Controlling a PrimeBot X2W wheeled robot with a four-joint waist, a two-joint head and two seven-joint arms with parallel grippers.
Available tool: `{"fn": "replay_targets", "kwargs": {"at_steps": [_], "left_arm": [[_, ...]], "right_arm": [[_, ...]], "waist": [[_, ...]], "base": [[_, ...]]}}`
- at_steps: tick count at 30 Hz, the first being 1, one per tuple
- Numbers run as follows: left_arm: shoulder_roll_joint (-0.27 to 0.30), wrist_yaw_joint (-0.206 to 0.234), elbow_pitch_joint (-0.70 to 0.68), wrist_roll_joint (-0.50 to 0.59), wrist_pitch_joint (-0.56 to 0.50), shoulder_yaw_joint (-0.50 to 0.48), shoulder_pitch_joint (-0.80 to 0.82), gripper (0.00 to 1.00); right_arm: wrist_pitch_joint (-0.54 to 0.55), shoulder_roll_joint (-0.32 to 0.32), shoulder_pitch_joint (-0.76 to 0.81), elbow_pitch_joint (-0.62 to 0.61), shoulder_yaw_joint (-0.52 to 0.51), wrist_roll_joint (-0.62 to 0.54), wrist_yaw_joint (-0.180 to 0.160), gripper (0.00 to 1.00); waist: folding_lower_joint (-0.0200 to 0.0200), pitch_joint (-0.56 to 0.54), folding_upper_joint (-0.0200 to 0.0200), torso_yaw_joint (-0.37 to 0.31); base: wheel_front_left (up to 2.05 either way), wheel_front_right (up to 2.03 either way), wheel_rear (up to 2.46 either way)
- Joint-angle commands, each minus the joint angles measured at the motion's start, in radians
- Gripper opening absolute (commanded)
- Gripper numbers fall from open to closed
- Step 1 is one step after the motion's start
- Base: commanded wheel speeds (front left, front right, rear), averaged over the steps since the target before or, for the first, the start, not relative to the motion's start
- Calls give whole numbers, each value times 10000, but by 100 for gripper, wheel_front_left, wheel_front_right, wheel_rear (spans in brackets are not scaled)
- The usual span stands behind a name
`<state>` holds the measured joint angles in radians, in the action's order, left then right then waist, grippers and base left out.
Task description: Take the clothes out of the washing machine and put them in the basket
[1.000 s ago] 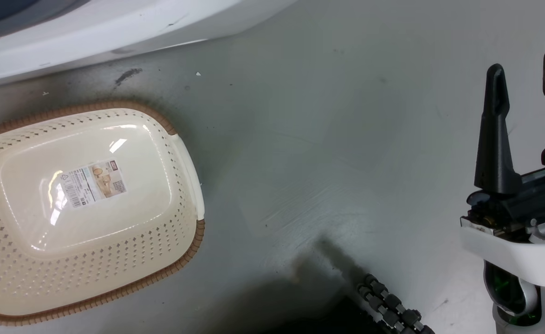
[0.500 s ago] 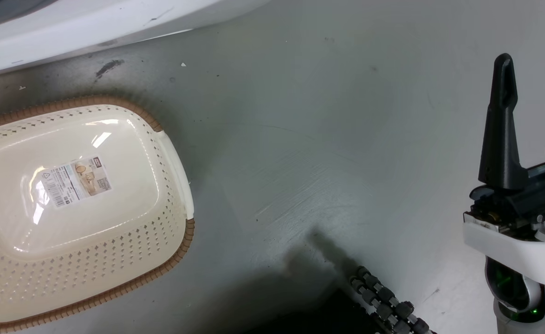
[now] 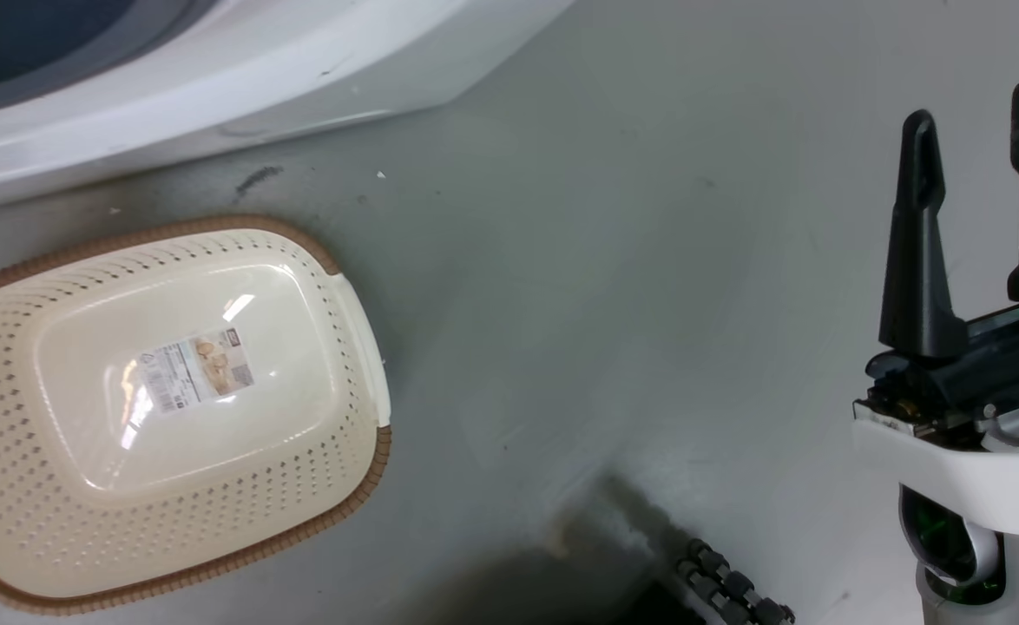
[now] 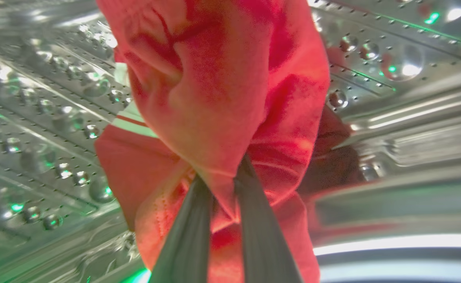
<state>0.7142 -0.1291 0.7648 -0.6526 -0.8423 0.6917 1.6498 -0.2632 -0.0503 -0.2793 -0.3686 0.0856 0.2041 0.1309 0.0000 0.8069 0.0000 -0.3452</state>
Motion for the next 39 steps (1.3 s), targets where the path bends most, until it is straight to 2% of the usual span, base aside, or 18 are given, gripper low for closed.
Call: {"fn": "replay_targets", "kwargs": {"at_steps": [1,11,25,31,39], "left_arm": [[44,-4,-75,-173,183,165,-253,0],[144,-4,-389,-1457,1925,1163,-1951,0],[151,94,-1447,-2275,4356,1357,-4315,0],[265,575,-2576,-2356,5381,1260,-5495,0],[707,1661,-4733,-2385,6223,1219,-7201,0]], "right_arm": [[-24,1,150,36,7,-81,-3,100],[-24,0,699,327,153,-519,-3,100],[-24,0,1605,625,263,-1018,-3,100],[-23,0,2043,752,354,-1169,-3,100],[-24,0,2678,932,356,-1468,-3,100]], "waist": [[0,-316,0,190],[0,-1664,0,613],[0,-3447,0,1089],[0,-4225,0,1310],[0,-5205,0,1619]], "base": [[0,0,0],[0,0,0],[0,0,0],[0,0,0],[0,0,0]]}}
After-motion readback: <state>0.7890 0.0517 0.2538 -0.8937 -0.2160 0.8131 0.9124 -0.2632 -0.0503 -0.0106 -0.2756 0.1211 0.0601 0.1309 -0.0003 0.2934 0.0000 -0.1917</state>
